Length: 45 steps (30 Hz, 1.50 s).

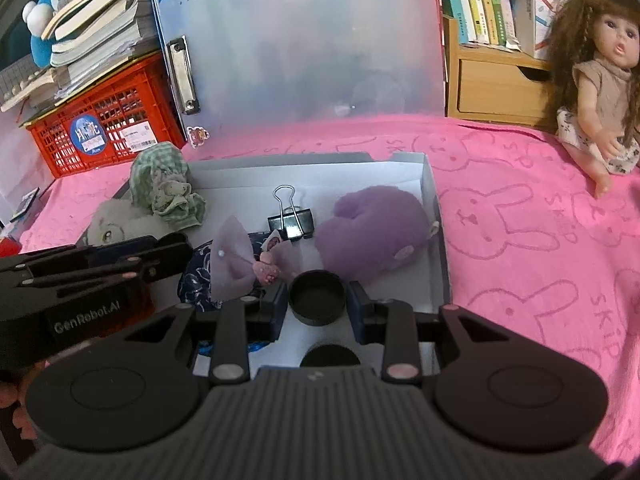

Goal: Organize objects
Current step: 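Lower the black cap and puck into the box lid and open both grippers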

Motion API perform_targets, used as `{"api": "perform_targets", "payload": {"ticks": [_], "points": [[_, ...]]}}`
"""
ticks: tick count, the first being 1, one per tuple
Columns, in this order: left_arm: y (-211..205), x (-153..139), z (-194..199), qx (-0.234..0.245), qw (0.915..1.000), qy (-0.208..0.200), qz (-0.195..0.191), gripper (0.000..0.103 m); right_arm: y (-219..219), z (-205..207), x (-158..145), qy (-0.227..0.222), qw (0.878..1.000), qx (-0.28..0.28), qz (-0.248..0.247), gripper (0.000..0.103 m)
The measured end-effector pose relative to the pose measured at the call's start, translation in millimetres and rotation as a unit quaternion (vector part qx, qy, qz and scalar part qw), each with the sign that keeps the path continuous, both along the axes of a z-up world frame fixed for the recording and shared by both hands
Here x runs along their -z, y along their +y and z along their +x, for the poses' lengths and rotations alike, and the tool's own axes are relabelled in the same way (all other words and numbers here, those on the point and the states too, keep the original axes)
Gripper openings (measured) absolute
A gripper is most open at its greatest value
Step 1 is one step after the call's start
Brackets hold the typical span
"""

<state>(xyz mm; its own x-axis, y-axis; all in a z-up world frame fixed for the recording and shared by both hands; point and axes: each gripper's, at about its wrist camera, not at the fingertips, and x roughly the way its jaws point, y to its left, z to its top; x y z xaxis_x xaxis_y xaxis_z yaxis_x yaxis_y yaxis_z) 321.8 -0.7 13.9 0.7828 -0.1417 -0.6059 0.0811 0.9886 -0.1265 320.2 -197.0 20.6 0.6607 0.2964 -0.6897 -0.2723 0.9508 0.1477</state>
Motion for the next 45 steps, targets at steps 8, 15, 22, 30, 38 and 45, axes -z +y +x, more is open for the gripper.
{"api": "perform_targets", "payload": {"ticks": [8, 15, 22, 30, 38, 45], "points": [[2, 1, 1, 0.000, 1.0000, 0.001, -0.002, 0.031, -1, 3, 3, 0.003, 1.000, -0.003, 0.003, 0.039], [0, -2, -3, 0.002, 1.0000, -0.002, 0.004, 0.030, -2, 1, 3, 0.004, 1.000, -0.002, 0.006, 0.046], [-1, -6, -7, 0.003, 1.0000, -0.003, 0.004, 0.036, -2, -4, 0, -0.002, 1.000, -0.003, 0.003, 0.056], [-1, -17, -17, 0.010, 0.9999, -0.012, 0.004, 0.040, -2, -11, -8, -0.009, 1.000, -0.004, -0.005, 0.056], [0, -32, -30, 0.008, 0.9996, -0.024, 0.009, 0.052, -8, -21, -20, -0.021, 1.000, -0.002, -0.002, 0.062], [2, -46, -47, 0.002, 0.9990, -0.041, 0.016, 0.075, -12, -34, -30, -0.034, 0.999, -0.001, 0.003, 0.070]]}}
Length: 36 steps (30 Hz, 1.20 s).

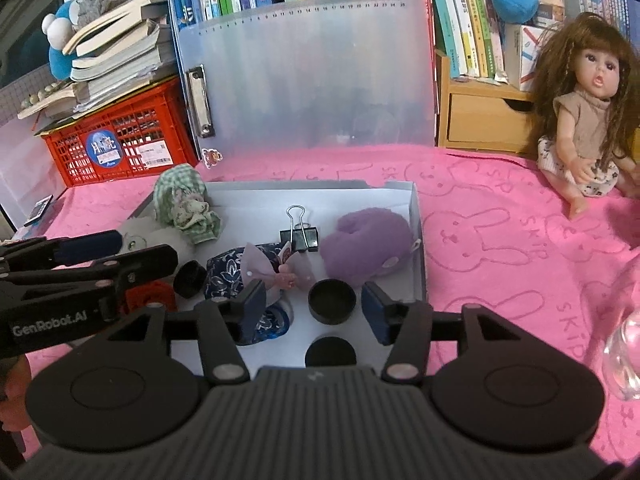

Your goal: Organize objects

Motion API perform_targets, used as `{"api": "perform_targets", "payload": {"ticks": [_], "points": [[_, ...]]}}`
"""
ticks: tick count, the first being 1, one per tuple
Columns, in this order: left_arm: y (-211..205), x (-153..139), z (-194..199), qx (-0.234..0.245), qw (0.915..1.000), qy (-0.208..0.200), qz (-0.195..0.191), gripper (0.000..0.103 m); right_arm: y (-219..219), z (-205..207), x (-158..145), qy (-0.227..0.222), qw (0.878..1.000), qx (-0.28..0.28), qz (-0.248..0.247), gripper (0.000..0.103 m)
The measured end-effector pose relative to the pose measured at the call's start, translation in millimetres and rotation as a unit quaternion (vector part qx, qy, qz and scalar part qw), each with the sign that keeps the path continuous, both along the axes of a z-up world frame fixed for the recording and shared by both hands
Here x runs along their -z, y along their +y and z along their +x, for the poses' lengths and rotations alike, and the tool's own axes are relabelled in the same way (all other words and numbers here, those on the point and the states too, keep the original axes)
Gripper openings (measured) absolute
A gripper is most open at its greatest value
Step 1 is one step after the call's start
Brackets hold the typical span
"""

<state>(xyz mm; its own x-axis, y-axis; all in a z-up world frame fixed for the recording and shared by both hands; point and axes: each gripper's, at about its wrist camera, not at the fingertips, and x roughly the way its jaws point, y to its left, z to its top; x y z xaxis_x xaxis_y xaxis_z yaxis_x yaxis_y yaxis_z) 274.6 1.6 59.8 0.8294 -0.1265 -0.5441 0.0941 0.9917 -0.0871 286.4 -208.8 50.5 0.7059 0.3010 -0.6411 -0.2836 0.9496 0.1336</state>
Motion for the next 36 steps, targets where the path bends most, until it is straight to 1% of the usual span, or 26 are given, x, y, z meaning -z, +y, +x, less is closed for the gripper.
{"api": "perform_targets", "payload": {"ticks": [1, 6, 8, 14, 22, 26, 30, 33, 36], "points": [[1, -2, -3, -0.001, 1.0000, -0.003, 0.000, 0.079, 0, -2, -1, -0.003, 1.000, 0.000, -0.001, 0.072], [5, -9, -16, -0.004, 0.9999, -0.012, 0.000, 0.086, -1, -13, -4, -0.015, 1.000, 0.003, -0.007, 0.079], [7, -11, -20, -0.004, 0.9999, -0.012, -0.005, 0.090, -2, -18, -6, -0.022, 1.000, 0.007, -0.010, 0.083], [14, -13, -36, -0.013, 0.9998, -0.012, -0.011, 0.096, -5, -30, -9, -0.029, 0.999, 0.012, -0.007, 0.091], [21, -10, -60, -0.026, 0.9996, -0.007, -0.008, 0.099, -5, -53, -9, -0.042, 0.999, 0.006, -0.013, 0.093], [22, -5, -77, -0.032, 0.9994, -0.009, 0.001, 0.100, -6, -65, -7, -0.049, 0.999, 0.006, -0.014, 0.096], [23, 1, -94, -0.038, 0.9992, -0.010, 0.005, 0.100, -7, -78, -4, -0.053, 0.998, 0.007, -0.014, 0.097], [24, 7, -105, -0.042, 0.9991, -0.005, 0.003, 0.101, -8, -88, -1, -0.054, 0.998, 0.009, -0.014, 0.098], [26, 14, -113, -0.046, 0.9989, 0.006, 0.005, 0.101, -9, -98, 2, -0.061, 0.998, 0.010, -0.017, 0.101]]}}
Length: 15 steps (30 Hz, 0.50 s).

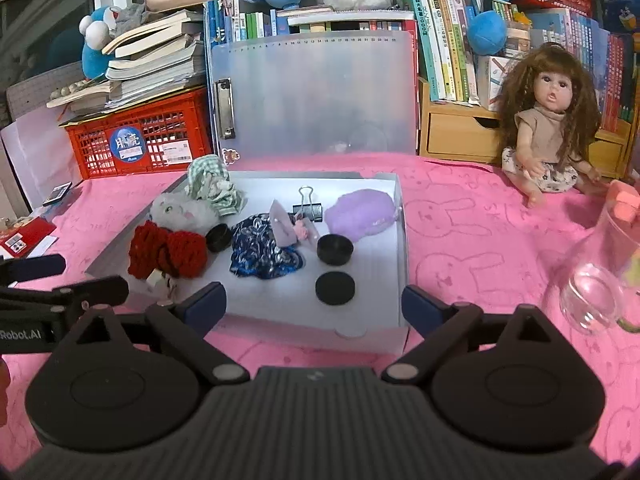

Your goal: Organize objects

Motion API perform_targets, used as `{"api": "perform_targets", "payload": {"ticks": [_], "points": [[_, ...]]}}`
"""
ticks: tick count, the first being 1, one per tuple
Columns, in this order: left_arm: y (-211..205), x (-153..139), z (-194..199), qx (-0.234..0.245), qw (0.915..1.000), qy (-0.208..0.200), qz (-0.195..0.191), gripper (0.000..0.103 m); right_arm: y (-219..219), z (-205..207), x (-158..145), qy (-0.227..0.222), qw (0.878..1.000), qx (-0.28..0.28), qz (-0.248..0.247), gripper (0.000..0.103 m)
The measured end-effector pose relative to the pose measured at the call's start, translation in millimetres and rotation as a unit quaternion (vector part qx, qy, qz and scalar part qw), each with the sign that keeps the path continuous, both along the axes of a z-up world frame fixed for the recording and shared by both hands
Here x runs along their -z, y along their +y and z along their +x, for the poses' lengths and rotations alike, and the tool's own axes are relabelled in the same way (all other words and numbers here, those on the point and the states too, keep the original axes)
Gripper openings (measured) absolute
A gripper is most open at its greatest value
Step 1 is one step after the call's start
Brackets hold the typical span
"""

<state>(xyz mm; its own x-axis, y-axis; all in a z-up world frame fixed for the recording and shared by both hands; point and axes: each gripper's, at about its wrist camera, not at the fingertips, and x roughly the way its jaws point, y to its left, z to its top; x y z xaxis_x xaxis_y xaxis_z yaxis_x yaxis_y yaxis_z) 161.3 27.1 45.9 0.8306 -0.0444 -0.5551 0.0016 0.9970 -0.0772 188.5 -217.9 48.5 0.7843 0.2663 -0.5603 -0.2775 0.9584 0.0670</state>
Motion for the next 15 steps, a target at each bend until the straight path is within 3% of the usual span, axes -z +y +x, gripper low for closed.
{"api": "perform_targets", "payload": {"ticks": [15], "points": [[0, 39, -30, -0.033, 0.9991, 0.019, 0.017, 0.101, 1, -33, 34, -0.004, 1.000, 0.013, -0.027, 0.103]]}}
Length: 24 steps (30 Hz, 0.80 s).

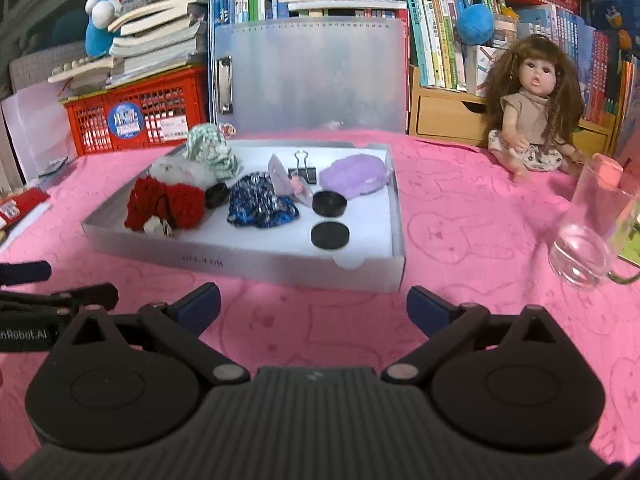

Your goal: Organize objects

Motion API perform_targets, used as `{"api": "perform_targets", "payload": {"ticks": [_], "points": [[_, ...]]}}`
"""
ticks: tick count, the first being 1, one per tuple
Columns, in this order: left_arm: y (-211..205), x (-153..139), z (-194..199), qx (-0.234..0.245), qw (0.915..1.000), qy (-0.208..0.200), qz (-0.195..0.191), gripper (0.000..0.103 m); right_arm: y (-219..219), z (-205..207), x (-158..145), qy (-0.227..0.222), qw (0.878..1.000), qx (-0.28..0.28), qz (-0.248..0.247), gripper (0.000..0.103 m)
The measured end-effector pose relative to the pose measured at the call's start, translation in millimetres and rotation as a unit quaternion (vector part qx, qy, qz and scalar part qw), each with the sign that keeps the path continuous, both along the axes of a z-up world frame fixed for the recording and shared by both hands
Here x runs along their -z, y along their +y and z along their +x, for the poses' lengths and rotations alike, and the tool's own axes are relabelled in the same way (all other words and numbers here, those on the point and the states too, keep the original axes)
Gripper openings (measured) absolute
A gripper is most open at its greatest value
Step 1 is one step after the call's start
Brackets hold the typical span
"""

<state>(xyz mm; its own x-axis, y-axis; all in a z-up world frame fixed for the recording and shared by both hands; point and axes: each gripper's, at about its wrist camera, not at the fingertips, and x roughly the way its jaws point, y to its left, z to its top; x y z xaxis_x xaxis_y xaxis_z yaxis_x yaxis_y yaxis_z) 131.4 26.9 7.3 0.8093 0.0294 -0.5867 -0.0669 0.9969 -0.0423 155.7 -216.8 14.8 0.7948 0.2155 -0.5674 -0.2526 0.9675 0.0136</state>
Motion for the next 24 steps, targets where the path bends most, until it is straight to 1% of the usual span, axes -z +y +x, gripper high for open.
{"api": "perform_targets", "payload": {"ticks": [6, 10, 14, 24], "points": [[-3, 8, 0, -0.005, 1.0000, 0.008, -0.001, 0.102, 1, -3, 15, 0.010, 1.000, 0.011, -0.007, 0.103], [-3, 12, 0, -0.009, 0.9999, 0.011, 0.008, 0.103, 1, -4, 19, 0.009, 1.000, 0.017, -0.013, 0.103], [-2, 13, 3, -0.011, 0.9998, 0.017, 0.005, 0.103, 1, -1, 25, 0.014, 0.999, 0.025, -0.013, 0.103], [-7, 15, 7, -0.013, 0.9993, 0.028, 0.021, 0.103, 3, 0, 27, 0.018, 0.999, 0.027, -0.020, 0.103]]}}
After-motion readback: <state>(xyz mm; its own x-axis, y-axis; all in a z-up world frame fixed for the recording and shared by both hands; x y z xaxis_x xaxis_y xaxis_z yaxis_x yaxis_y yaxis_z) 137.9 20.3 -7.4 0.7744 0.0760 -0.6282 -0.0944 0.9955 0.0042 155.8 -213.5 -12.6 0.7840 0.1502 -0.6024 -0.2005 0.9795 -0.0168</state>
